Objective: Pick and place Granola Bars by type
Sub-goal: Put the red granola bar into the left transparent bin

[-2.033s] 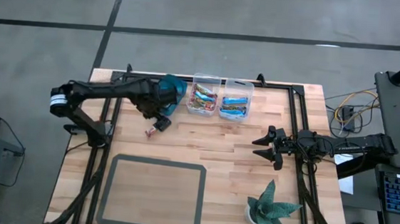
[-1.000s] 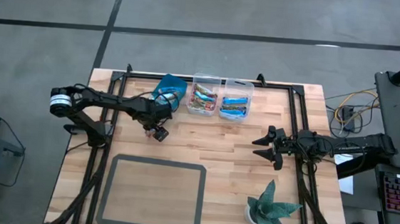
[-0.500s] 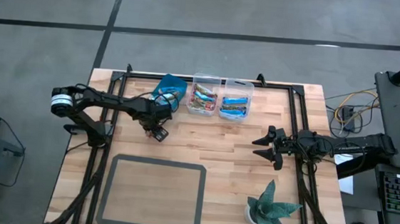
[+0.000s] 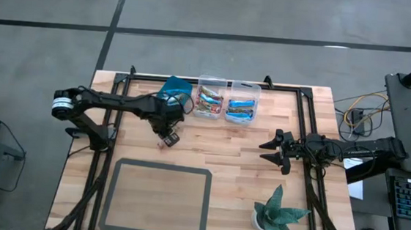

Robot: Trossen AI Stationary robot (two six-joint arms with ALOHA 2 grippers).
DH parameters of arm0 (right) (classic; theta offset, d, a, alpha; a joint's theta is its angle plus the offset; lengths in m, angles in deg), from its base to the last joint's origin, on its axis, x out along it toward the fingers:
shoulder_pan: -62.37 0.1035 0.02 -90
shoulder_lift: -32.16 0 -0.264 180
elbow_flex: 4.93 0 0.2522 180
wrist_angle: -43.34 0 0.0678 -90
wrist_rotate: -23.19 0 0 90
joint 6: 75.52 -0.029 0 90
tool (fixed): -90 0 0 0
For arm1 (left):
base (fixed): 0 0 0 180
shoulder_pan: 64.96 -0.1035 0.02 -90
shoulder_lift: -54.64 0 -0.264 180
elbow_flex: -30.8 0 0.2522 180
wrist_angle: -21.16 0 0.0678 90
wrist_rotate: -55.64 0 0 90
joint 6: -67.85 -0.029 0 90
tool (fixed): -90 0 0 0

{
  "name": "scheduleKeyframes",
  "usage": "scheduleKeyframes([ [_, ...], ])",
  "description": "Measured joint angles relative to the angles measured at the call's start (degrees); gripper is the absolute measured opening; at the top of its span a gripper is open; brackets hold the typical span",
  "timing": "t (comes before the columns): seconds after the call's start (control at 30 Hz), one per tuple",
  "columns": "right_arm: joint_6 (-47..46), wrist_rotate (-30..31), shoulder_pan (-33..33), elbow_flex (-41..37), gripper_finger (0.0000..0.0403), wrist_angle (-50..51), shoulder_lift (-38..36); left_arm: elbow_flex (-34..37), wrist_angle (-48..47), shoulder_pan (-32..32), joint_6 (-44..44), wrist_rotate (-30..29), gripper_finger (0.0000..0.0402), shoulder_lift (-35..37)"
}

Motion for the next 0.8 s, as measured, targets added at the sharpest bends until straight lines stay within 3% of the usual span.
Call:
scheduleKeyframes([
  [0.07, 0.00, 0.00, 0.02, 0.00, 0.0210, 0.00, 0.00, -2.80, -1.51, 0.22, -1.14, 0.35, 0.0008, 0.00],
  [0.27, 0.00, 0.02, 0.02, 0.00, 0.0210, 0.00, 0.00, -8.27, -4.16, 0.22, -1.84, 1.49, 0.0000, 0.02],
  [0.67, 0.00, 0.02, 0.00, 0.00, 0.0210, 0.00, 0.00, -7.81, -6.02, 0.31, -0.61, 1.60, 0.0000, 0.02],
  [0.8, 0.00, 0.01, 0.02, 0.00, 0.0210, 0.00, 0.00, -4.70, -2.82, 0.31, 3.67, 1.60, 0.0001, 0.02],
])
